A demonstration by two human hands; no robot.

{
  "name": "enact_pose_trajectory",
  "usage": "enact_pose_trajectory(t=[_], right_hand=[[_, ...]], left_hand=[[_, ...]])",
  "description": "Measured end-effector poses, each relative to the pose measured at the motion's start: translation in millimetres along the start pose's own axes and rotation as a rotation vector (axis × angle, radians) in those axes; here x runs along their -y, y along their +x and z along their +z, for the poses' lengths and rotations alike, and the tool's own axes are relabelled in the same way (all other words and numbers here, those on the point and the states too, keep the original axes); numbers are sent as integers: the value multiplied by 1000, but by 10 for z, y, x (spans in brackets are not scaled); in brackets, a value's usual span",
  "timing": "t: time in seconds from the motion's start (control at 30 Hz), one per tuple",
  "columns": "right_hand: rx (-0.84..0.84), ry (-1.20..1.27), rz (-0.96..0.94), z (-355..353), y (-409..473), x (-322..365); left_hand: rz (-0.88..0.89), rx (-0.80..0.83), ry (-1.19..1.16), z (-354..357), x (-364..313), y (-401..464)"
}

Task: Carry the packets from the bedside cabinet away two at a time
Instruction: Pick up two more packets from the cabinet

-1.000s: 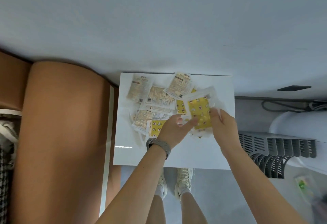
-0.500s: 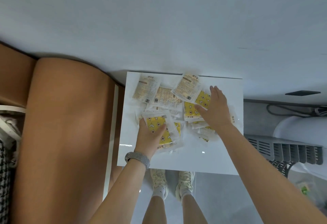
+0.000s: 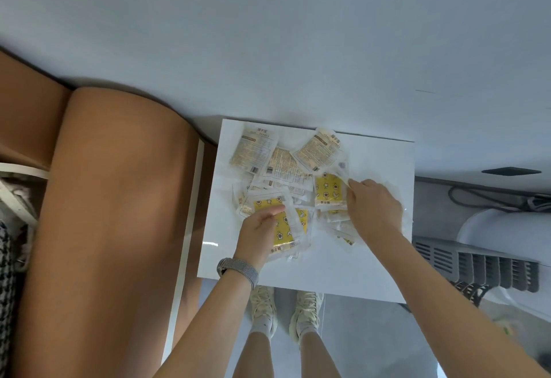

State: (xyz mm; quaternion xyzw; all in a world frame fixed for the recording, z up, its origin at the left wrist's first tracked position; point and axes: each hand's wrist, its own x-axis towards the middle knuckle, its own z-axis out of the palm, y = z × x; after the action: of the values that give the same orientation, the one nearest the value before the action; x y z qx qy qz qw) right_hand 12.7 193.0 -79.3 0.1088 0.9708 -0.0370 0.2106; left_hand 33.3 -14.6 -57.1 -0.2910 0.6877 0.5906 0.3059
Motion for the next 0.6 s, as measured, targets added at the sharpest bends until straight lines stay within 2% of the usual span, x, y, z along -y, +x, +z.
enact_pose_trajectory(t=[0.1,0.17,0.23,0.27,0.33,0.4,0.47,0.53,0.6], right_hand=[[-82,237,59,-182,-357,64],[-95,404,-9,-217,-623,240],[-2,529,-152,-180,-858,470],[74,564,-224,-132,-950,564],[216,656,-282,-82,-994,639],[284,796,-182,-148,-855,609],[103,819,-48,-163,-596,515],[-70,666,66,-89,-272,436],[15,488,165,24,12,434]], left_hand=[[-90,78,-92,93,-12,-34],[-162,173,-181,190,-26,-75],[-137,213,-252,296,-8,-128],[-129,152,-280,321,-17,-157],[-181,-86,-311,246,23,-145],[-200,-195,-342,41,130,-94],[-150,-190,-365,-172,197,-59],[-94,-166,-339,-327,224,-49],[-56,-137,-304,-408,230,-30]])
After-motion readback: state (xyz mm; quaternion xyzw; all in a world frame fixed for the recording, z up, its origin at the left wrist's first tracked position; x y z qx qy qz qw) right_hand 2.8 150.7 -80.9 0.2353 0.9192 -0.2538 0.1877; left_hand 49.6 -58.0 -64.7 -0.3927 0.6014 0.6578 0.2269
